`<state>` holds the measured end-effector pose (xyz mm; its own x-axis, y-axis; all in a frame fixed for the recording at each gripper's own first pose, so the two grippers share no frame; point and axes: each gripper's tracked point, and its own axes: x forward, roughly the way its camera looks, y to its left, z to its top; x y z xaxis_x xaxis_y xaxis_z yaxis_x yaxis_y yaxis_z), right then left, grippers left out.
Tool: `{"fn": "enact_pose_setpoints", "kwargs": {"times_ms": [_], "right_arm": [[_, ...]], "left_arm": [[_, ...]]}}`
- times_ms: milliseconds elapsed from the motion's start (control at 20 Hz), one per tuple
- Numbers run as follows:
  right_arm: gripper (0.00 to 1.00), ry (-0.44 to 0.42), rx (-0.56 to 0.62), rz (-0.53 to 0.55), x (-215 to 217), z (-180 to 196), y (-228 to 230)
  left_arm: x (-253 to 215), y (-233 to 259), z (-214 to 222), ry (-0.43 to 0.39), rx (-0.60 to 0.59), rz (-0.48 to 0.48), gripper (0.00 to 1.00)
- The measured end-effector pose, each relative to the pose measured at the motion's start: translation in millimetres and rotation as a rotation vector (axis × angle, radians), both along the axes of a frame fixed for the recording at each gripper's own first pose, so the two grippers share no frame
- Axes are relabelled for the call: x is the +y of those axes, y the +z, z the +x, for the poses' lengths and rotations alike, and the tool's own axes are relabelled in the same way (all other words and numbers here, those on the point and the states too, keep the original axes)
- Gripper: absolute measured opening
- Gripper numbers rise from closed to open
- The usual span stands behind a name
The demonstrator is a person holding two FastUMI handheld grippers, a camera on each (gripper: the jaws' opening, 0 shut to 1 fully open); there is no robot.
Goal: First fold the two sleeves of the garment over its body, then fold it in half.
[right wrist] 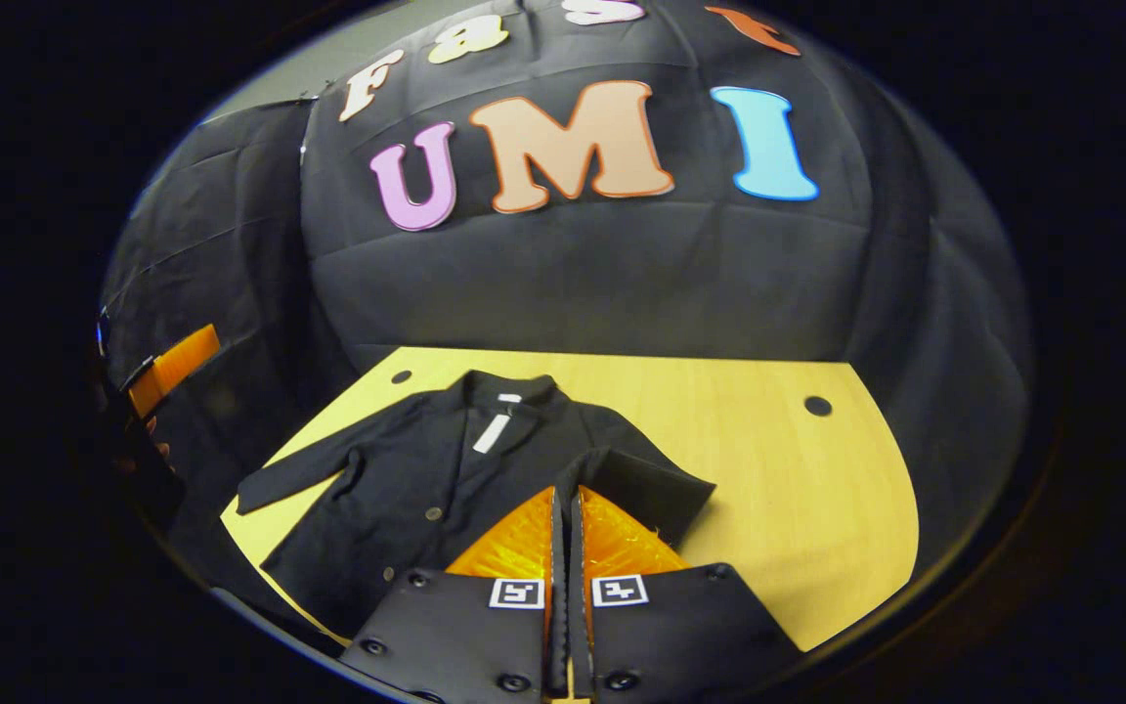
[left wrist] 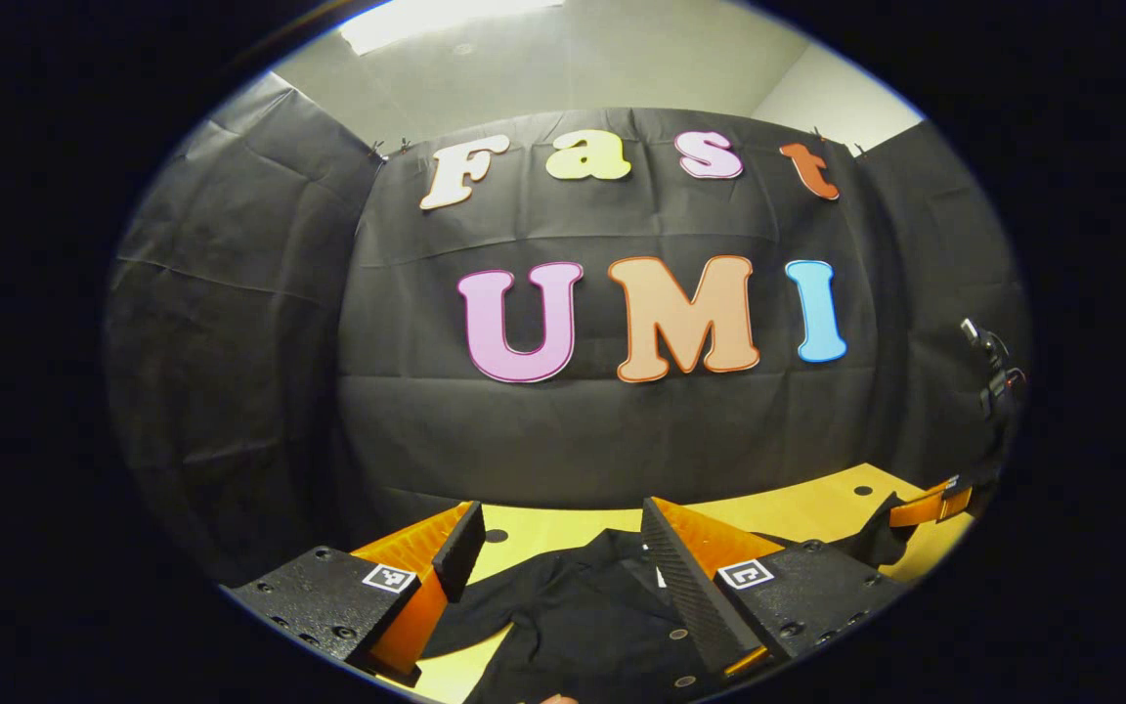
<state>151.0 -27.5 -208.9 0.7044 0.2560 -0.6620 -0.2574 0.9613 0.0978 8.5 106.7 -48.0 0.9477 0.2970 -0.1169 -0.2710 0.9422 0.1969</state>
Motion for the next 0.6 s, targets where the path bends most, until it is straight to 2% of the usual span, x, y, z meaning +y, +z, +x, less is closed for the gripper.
{"fn": "enact_pose_setpoints", "kwargs": {"times_ms": [150,200,300,400,450,500,600], "right_arm": [[0.04,0.051,-0.008,-0.006,41,16,3],[0.0,0.065,-0.014,-0.003,56,20,3],[0.04,0.089,-0.01,0.002,82,27,0],[0.04,0.111,-0.009,0.004,108,34,-3],[0.0,0.121,-0.006,0.003,120,37,-5],[0.04,0.132,-0.004,0.006,133,39,-8],[0.04,0.152,0.001,0.007,160,44,-15]], "left_arm": [[24,-1,-8,0.019,0.0,-0.016,0.99],[34,-2,-11,0.026,0.003,-0.019,0.99],[53,-6,-18,0.043,0.01,-0.023,0.96],[71,-8,-24,0.056,0.015,-0.025,0.99],[80,-9,-26,0.061,0.02,-0.026,0.99],[89,-11,-28,0.065,0.024,-0.026,0.99],[107,-14,-32,0.073,0.031,-0.027,0.99]]}}
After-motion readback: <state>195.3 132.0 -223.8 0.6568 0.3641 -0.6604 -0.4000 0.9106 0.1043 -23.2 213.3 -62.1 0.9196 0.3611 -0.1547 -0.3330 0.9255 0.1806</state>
